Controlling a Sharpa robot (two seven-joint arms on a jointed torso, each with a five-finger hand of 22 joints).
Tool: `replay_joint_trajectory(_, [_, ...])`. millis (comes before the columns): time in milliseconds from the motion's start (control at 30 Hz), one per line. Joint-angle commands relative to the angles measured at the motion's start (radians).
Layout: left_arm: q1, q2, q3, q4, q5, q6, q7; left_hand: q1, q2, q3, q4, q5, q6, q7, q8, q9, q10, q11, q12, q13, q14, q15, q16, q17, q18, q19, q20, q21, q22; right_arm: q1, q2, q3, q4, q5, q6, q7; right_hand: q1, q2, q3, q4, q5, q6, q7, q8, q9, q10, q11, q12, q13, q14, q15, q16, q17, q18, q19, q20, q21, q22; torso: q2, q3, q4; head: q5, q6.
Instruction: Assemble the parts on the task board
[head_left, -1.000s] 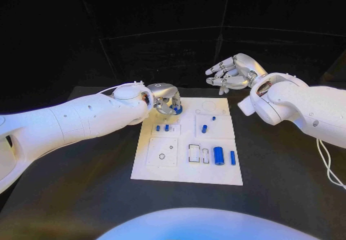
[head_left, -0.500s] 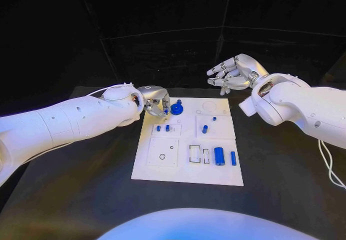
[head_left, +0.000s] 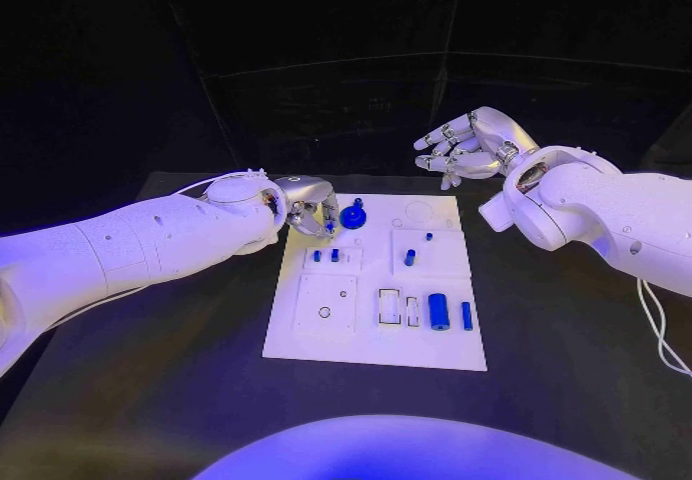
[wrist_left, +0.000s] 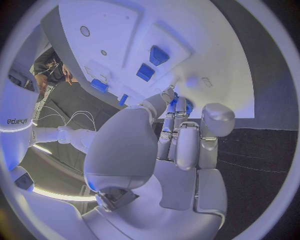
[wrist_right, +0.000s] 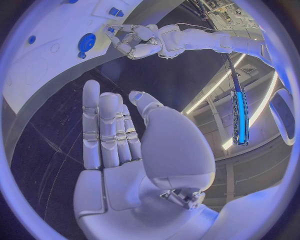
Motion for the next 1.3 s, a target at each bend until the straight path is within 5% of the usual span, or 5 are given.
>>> replay_joint_trajectory(33, [0.001, 0.002, 0.001, -0.002, 0.006, 0.025, -0.004, -0.004, -0.004, 0.007, -0.001, 0.001, 0.009, 0.0, -0.006, 0.002, 0.007, -0.002, -0.003, 0.001, 0.023, -0.008, 0.003, -0.001, -0.017, -0.002, -0.006, 0.004, 0.001, 0.002, 0.001, 0.001, 0.001, 0.002, 0.005, 0.006, -0.002, -0.006, 0.007, 0.001, 0.004, -0.006, 0.0, -0.003, 0.0, -0.006, 0.0, 0.002, -0.001, -0.006, -0.001, -0.004, 0.001, 0.005, 0.006, 0.0, -0.006, -0.001, 0.0, 0.0006, -0.0003, -0.001, -0.001])
replay_joint_trajectory(1300, [-0.009, 0.027, 0.0, -0.033, 0.006, 0.061, -0.014, -0.006, -0.007, 0.008, -0.004, 0.001, 0.014, -0.002, -0.008, 0.002, 0.014, -0.003, -0.007, 0.002, 0.021, -0.009, 0.001, -0.009, -0.018, -0.003, -0.006, 0.005, 0.004, 0.002, 0.001, 0.001, 0.001, 0.002, 0.005, 0.006, -0.004, -0.005, 0.01, 0.004, 0.006, -0.007, 0.0, -0.003, 0.001, -0.007, 0.0, 0.003, -0.003, -0.005, -0.001, -0.005, 0.003, 0.005, 0.007, 0.0, -0.007, -0.002, 0.0, 0.0003, 0.0002, -0.004, -0.005])
